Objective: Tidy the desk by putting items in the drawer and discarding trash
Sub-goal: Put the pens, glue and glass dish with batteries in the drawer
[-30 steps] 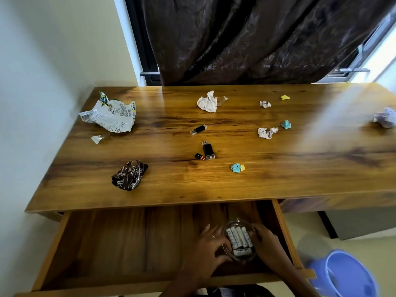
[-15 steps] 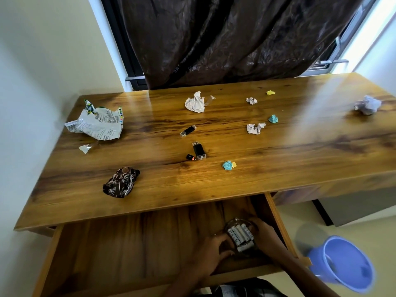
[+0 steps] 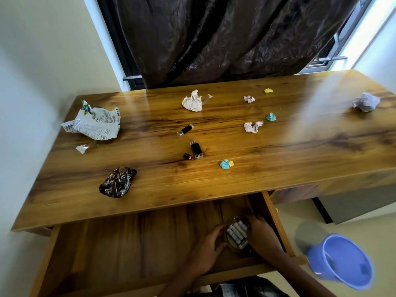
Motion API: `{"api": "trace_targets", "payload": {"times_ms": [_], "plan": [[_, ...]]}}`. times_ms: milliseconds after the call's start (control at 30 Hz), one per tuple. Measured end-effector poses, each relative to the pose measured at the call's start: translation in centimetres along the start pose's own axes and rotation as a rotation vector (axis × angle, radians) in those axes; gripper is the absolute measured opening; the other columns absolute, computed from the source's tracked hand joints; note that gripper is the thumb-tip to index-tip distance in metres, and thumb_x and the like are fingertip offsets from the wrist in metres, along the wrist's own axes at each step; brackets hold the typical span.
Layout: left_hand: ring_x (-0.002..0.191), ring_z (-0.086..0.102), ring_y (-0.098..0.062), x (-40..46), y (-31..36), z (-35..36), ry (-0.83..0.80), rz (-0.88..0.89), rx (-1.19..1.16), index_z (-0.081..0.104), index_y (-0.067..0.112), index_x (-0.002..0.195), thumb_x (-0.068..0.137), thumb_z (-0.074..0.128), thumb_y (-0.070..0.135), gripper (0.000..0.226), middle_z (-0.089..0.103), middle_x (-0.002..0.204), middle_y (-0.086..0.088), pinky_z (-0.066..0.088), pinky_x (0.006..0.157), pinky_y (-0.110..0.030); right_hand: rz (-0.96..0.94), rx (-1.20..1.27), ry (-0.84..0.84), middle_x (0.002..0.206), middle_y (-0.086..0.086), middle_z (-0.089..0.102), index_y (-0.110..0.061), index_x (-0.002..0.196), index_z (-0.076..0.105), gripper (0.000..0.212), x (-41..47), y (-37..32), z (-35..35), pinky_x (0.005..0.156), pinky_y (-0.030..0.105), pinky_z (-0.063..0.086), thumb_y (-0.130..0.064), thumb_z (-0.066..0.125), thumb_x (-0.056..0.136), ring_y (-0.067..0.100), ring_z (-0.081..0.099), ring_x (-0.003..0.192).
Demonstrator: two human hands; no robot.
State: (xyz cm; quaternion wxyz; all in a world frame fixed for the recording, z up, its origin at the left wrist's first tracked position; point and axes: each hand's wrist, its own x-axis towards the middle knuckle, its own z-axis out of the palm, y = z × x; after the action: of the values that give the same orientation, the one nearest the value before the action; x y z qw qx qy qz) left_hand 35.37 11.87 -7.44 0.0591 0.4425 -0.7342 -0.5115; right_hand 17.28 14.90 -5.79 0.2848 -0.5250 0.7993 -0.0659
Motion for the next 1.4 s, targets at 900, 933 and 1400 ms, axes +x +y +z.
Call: {"api": "trace_targets", "payload": {"times_ms": [900, 933, 1400], "plan": [[0.105, 0.052, 0.010, 1.3, 1.8, -3.0, 0.679, 0.404, 0.165, 0.061, 0.031, 0.113, 0.090, 0.042, 0.024, 0.031, 0.062, 0.107, 0.020, 0.040, 0.090, -0.006, -0.400, 0.097, 0.449, 0.101, -0.006, 0.062, -0.020, 0.103, 0.063, 0.022, -0.1, -2.6, -1.6, 0.071, 0.015, 0.044, -0.016, 0.052, 0.084, 0.007, 0.055, 0.091], [0.105, 0.054, 0.009, 1.5, 2.1, -4.0, 0.722, 0.417, 0.155, 0.061, 0.031, 0.113, 0.090, 0.043, 0.023, 0.030, 0.062, 0.107, 0.021, 0.041, 0.090, -0.006, -0.437, 0.122, 0.456, 0.102, -0.006, 0.061, -0.020, 0.103, 0.062, 0.024, 0.1, -3.4, -2.2, 0.072, 0.013, 0.042, -0.020, 0.046, 0.085, 0.005, 0.053, 0.092], [0.123, 0.053, -0.024, 4.3, 1.4, -15.6, 0.313, -0.027, -1.696, 0.047, 0.011, 0.134, 0.094, 0.036, 0.034, 0.048, 0.056, 0.135, -0.009, 0.045, 0.098, -0.044, -0.483, 0.021, 0.204, 0.152, 0.003, 0.023, -0.022, 0.144, 0.030, 0.057, 11.9, -16.7, -7.4, 0.109, 0.035, 0.030, -0.015, 0.049, 0.091, 0.023, 0.025, 0.137]]}}
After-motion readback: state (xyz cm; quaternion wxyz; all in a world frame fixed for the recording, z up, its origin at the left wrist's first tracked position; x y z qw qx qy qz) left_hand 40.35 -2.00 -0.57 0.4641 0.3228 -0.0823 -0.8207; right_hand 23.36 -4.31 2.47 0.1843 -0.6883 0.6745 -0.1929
